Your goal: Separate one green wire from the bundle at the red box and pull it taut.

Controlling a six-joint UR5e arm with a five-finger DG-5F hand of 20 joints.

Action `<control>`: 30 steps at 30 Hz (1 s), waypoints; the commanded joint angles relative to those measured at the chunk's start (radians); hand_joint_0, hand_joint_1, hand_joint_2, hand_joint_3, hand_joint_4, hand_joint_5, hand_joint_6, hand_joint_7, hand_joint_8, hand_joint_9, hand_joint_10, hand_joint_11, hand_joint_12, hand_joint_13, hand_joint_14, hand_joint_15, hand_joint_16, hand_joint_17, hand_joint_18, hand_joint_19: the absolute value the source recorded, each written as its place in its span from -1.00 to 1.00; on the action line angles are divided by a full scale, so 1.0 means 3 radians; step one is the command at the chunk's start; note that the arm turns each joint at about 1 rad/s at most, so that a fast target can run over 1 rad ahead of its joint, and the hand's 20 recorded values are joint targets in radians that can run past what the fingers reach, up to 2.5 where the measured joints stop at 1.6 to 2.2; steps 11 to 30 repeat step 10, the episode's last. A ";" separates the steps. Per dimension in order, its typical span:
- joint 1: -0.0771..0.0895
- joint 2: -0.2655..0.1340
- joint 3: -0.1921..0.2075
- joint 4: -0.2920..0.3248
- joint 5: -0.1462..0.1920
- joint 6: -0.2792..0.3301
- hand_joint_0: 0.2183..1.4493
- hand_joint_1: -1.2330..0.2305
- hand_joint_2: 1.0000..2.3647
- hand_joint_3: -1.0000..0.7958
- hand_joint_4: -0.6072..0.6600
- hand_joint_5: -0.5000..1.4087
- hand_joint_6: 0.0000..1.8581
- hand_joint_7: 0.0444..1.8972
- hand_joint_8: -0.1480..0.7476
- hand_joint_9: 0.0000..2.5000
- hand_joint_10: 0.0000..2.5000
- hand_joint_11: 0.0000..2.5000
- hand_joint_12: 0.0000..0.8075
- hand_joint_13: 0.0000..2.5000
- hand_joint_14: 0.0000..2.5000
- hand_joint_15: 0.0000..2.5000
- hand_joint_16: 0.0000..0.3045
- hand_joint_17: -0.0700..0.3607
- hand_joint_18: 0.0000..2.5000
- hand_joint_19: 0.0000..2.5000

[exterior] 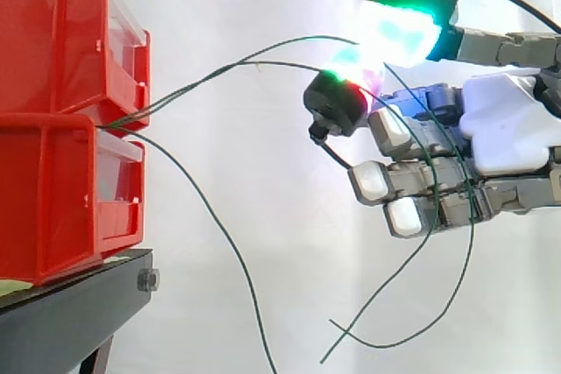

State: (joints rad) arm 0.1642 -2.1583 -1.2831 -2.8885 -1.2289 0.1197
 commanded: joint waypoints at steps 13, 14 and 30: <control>0.0000 0.0000 0.0002 0.0000 0.0001 0.0000 -0.48 -0.32 -0.87 0.03 -0.15 -0.53 -0.06 0.06 -0.04 -0.10 -0.99 -0.61 -0.02 -0.30 -0.99 -0.60 -0.59 -0.03 -0.37 -0.62; 0.0000 0.0000 0.0002 0.0000 0.0001 0.0000 -0.48 -0.32 -0.87 0.03 -0.15 -0.53 -0.06 0.06 -0.04 -0.10 -0.99 -0.61 -0.02 -0.30 -0.99 -0.60 -0.59 -0.03 -0.37 -0.62; 0.0000 0.0000 0.0002 0.0000 0.0001 0.0000 -0.48 -0.32 -0.87 0.03 -0.15 -0.53 -0.06 0.06 -0.04 -0.10 -0.99 -0.61 -0.02 -0.30 -0.99 -0.60 -0.59 -0.03 -0.37 -0.62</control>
